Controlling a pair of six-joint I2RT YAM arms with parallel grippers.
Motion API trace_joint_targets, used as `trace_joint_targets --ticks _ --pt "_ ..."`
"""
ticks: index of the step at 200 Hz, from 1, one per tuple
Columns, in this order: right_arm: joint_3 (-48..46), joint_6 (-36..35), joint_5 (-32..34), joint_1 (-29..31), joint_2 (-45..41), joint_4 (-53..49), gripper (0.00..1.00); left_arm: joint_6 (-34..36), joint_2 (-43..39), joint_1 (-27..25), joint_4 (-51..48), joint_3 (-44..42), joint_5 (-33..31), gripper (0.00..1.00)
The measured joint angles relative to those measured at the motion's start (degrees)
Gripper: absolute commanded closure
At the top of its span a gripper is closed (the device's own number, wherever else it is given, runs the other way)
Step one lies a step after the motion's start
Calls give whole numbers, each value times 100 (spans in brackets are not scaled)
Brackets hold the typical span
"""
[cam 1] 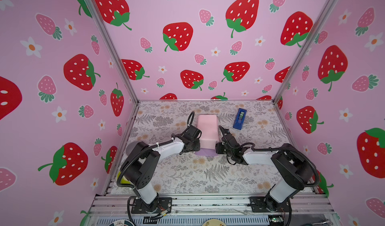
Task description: Wrap the gift box in paper
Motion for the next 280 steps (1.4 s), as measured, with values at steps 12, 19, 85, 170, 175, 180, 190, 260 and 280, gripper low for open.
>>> trace_joint_targets --ticks 12,19,85,170,175,180,190,260,280 --pt "0 -2 0 0 0 0 88 31 59 2 -2 79 -20 60" --pt "0 -4 0 0 0 0 88 50 101 7 0 125 -22 60" --pt "4 -55 -13 0 4 -2 87 205 616 101 22 501 15 77" --pt "-20 -184 -13 2 -175 -11 62 153 791 101 63 509 50 93" --pt "-44 -162 -13 2 -245 4 60 151 791 101 61 509 50 98" --pt "-66 -164 -20 2 -308 4 57 146 791 94 61 509 48 98" --pt "-125 -175 -26 7 -431 52 53 133 791 76 61 509 39 98" --pt "66 -160 -59 39 -72 42 54 20 787 -120 4 509 -96 99" --pt "278 -168 28 39 177 -94 63 -50 761 -179 -24 505 -120 98"
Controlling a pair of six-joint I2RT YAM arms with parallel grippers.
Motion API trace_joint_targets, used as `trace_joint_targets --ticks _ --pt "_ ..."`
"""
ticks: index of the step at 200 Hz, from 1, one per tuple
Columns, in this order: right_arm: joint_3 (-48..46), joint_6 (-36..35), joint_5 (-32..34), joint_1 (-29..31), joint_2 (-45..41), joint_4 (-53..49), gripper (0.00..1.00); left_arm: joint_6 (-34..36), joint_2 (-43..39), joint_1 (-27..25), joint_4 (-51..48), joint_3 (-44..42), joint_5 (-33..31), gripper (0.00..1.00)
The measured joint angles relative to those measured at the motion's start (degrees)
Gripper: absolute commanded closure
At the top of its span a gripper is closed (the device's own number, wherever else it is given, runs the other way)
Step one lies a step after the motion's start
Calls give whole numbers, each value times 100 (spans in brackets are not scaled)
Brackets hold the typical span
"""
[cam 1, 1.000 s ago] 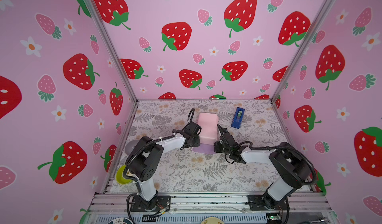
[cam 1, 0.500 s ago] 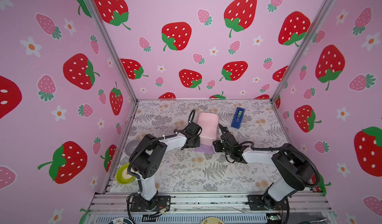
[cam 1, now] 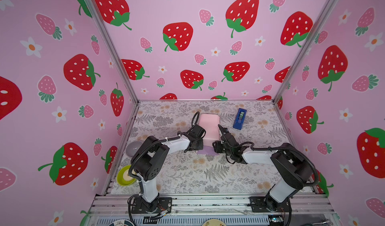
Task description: Wrap the gift box in paper
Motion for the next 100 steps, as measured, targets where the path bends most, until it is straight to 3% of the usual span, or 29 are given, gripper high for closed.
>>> trace_joint_targets --ticks 41,64,100 --pt "468 -133 262 0 275 -369 82 -118 -157 -107 -120 -31 -44 95" --pt "481 -162 315 0 275 -435 85 -140 -175 -133 -173 -39 -76 81" --pt "481 -208 326 0 275 -511 87 -109 -175 -149 -348 -17 -240 73"
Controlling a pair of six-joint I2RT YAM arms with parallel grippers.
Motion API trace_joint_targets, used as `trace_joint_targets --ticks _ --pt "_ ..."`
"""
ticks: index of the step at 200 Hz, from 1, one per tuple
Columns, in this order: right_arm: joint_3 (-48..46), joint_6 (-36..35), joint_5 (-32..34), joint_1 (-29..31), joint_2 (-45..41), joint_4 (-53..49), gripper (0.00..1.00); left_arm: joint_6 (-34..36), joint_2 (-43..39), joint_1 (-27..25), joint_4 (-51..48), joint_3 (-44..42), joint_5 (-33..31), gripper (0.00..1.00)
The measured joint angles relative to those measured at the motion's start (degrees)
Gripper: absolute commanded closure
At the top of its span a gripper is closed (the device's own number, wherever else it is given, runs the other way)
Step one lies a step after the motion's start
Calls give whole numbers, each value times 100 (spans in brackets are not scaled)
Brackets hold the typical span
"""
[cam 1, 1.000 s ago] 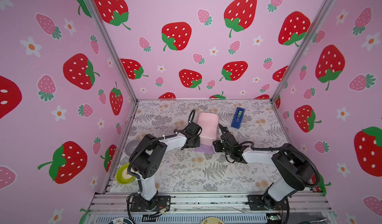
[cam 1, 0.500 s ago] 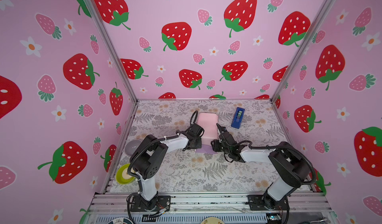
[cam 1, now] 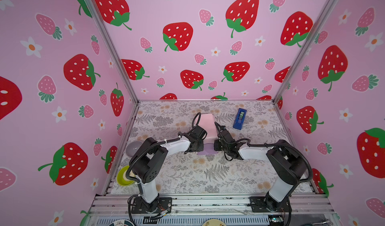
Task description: Wrap the gift box in paper
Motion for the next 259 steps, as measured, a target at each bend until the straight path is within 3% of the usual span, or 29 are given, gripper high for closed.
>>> trace_joint_targets --ticks 35,57,60,91,112,130,147,176,199,217,225,259 --pt "-2 -31 0 0 0 -2 87 85 0 7 -245 282 -164 73" --pt "-2 -33 0 0 0 -2 88 144 11 15 -260 448 -208 94" --pt "-2 -33 -2 0 0 -2 87 212 13 17 -264 461 -208 100" --pt "-2 -33 -2 0 0 -17 88 210 39 26 -264 476 -208 100" --pt "-2 -31 -2 2 0 -31 88 173 39 26 -297 476 -210 73" --pt "-2 -31 0 0 0 -61 88 72 39 20 -372 461 -186 69" --pt "-2 -31 0 2 0 -87 88 -11 39 -24 -387 372 -146 73" --pt "-2 -31 0 2 0 -101 88 -131 39 -184 -417 74 -85 100" --pt "-2 -28 -4 2 0 -111 85 -201 33 -240 -442 9 -96 100" --pt "-2 -44 -33 0 -11 -151 68 -205 33 -247 -452 9 -98 100" --pt "-11 11 -87 4 -39 -179 65 -208 33 -247 -459 9 -98 100" --pt "-164 83 -258 94 -326 -345 71 -232 33 -247 -476 9 -101 100"
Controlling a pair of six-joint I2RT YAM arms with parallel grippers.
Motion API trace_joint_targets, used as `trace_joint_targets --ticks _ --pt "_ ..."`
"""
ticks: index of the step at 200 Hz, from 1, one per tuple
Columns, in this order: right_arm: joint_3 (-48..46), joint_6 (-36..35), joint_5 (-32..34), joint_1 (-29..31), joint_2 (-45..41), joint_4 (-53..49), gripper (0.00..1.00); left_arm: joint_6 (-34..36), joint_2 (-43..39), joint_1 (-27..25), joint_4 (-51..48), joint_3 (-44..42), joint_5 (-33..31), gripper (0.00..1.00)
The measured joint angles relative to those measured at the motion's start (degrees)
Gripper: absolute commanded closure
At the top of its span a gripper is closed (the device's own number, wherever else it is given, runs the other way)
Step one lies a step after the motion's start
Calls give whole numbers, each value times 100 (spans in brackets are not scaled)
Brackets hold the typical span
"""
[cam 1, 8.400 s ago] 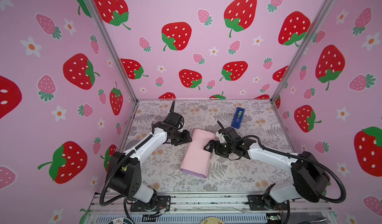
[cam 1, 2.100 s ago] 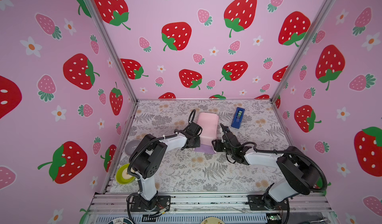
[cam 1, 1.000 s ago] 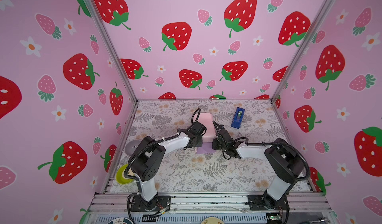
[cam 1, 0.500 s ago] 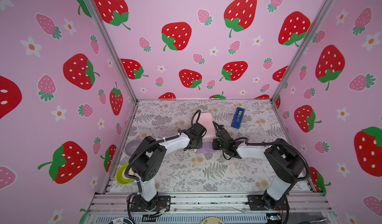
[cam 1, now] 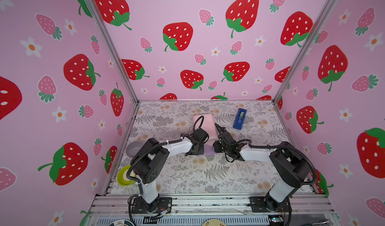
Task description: Wrap the gift box in paper
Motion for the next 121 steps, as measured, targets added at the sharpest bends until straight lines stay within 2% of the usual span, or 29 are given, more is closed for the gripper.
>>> trace_joint_targets --ticks 18,42,54,88,108,121 --pt "-79 39 -52 33 -83 -42 75 -9 0 0 -7 0 0 100" --pt "-98 31 -92 44 -70 -170 94 -11 0 0 -7 0 0 100" --pt "-98 98 -107 48 -66 -216 100 -9 0 0 -7 0 4 100" --pt "-199 306 -96 160 -175 -413 100 50 -129 -7 -13 -83 74 100" --pt "-326 533 -61 442 -448 -658 100 94 -354 -39 -31 -245 186 100" --pt "-374 675 -37 662 -621 -811 95 114 -525 -74 -37 -402 254 100"
